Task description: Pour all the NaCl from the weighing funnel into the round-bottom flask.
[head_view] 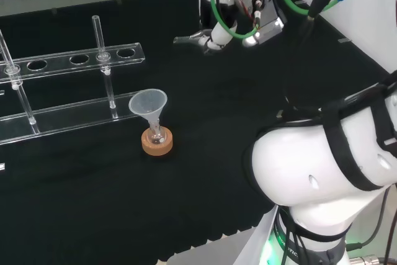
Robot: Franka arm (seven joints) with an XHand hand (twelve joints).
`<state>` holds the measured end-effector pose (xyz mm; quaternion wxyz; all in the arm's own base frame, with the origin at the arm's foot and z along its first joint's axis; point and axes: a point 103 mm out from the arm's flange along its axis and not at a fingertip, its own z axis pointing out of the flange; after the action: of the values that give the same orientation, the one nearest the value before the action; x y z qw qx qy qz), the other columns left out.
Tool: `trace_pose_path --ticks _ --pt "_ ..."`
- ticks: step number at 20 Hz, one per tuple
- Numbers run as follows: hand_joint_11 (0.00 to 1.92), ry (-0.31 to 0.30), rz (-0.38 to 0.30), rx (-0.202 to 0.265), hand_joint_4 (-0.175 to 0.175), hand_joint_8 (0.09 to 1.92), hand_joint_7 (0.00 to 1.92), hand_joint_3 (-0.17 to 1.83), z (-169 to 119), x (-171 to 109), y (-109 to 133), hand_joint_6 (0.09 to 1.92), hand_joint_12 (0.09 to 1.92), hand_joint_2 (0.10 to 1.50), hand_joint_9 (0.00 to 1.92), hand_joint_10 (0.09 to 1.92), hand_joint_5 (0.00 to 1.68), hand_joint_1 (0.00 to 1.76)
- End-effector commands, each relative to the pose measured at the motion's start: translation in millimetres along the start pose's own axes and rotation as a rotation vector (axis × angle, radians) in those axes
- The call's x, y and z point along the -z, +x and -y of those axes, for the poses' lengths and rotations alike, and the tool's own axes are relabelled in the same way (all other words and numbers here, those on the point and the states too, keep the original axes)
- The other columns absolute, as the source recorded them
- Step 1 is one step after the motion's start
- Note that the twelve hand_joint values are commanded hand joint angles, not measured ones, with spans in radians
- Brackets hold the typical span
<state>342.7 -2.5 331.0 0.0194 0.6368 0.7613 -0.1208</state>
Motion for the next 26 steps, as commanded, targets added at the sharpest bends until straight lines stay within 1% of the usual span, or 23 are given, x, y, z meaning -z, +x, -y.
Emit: trace_pose_path --ticks 1,4,6,10,14,17,18,22,26 --pt "0.00 0.013 -0.006 0.039 0.175 0.09 1.67 0.48 3 -17 38 0.09 1.47 0.68 1.09 0.18 1.54 1.14" --pt "0.00 0.024 -0.019 0.046 0.175 0.09 1.67 0.48 -3 -26 57 0.09 1.47 0.68 1.09 0.17 1.54 1.14" --pt "0.00 0.037 -0.019 0.067 0.175 0.09 1.67 0.48 -7 -33 68 0.09 1.47 0.68 1.09 0.17 1.54 1.14" --pt "0.00 0.055 -0.010 0.085 0.175 0.09 1.67 0.48 -16 -39 80 0.09 1.46 0.68 1.09 0.17 1.55 1.14" --pt "0.00 0.068 0.005 0.095 0.175 0.09 1.67 0.48 -24 -41 82 0.09 1.46 0.68 1.09 0.17 1.55 1.14" --pt "0.00 0.073 0.014 0.114 0.175 0.09 1.67 0.48 -31 -41 81 0.09 1.46 0.68 1.09 0.17 1.55 1.14" --pt "0.00 0.071 0.021 0.125 0.175 0.09 1.67 0.48 -33 -40 80 0.09 1.46 0.68 1.09 0.17 1.55 1.14" --pt "0.00 0.076 0.041 0.141 0.175 0.09 1.67 0.48 -41 -40 73 0.09 1.46 0.68 1.09 0.17 1.55 1.14" --pt "0.00 0.087 0.055 0.160 0.175 0.09 1.67 0.48 -43 -42 65 0.09 1.45 0.68 1.09 0.17 1.55 1.14"
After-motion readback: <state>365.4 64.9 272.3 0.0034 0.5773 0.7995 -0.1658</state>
